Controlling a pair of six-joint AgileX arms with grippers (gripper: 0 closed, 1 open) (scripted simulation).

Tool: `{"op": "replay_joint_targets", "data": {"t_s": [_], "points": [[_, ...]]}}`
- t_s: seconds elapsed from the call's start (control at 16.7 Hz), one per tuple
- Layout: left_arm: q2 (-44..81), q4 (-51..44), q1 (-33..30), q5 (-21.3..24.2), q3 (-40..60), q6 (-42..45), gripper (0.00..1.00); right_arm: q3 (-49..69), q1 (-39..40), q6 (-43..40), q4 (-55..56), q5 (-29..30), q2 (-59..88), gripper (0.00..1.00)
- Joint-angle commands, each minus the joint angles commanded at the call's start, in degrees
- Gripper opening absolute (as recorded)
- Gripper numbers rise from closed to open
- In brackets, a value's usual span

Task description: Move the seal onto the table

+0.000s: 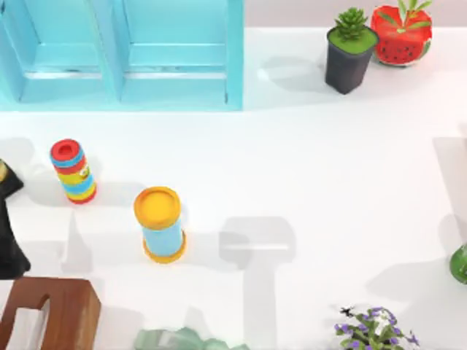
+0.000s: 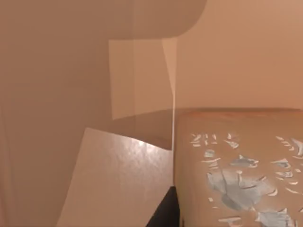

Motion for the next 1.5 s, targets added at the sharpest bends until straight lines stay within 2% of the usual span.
{"op": "replay_joint_targets", "data": {"t_s": [0.42,0.9,1.26,1.5], "points": [[0.00,0.00,0.00,0.00,0.00,0.00,1.00,5.94,3.60,3.88,-3.66,-2.39,-1.68,0.00],[0.00,0.00,0.00,0.00,0.00,0.00,1.00,19.31,18.31,19.97,-21.73,-7.06,-5.23,0.00],[0.00,0.00,0.00,0.00,0.00,0.00,1.00,20.67,27.89,28.17,-32.40,-1.75,-12.65,0.00],[0.00,0.00,0.00,0.00,0.00,0.00,1.00,20.05,29.18,29.02,-33.79,0.10,-13.86,0.00]]}}
